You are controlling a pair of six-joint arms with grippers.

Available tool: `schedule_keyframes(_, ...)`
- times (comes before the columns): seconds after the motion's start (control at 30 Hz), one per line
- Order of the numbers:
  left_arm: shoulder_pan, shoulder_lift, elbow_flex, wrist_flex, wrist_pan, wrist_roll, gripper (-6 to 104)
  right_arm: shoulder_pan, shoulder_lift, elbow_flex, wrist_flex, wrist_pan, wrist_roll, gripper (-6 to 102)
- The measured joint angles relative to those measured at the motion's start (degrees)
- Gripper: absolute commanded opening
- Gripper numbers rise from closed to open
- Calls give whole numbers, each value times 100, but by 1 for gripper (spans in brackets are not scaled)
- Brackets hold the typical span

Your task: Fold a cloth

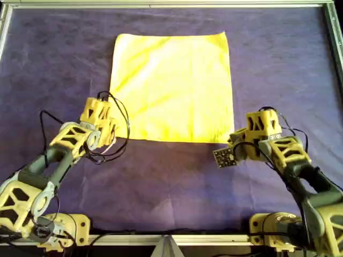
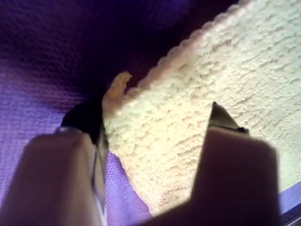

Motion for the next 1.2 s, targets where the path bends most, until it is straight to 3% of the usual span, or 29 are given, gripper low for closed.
schedule_keyframes(0.27, 0, -53, 0, 0, 0, 0, 75, 9, -132, -9, 79, 0, 53, 59)
schedule_keyframes(0.97, 0, -97, -44, 0, -9, 9, 74, 62, -1020, -396, -1503, 26, 44, 58)
schedule_keyframes(1.07, 0, -97, -44, 0, -9, 9, 74, 79, -1143, -668, -1512, 53, 0, 53)
schedule_keyframes(1.2, 0, -97, -44, 0, -9, 9, 72, 44, -1274, -721, -1529, 53, 0, 37)
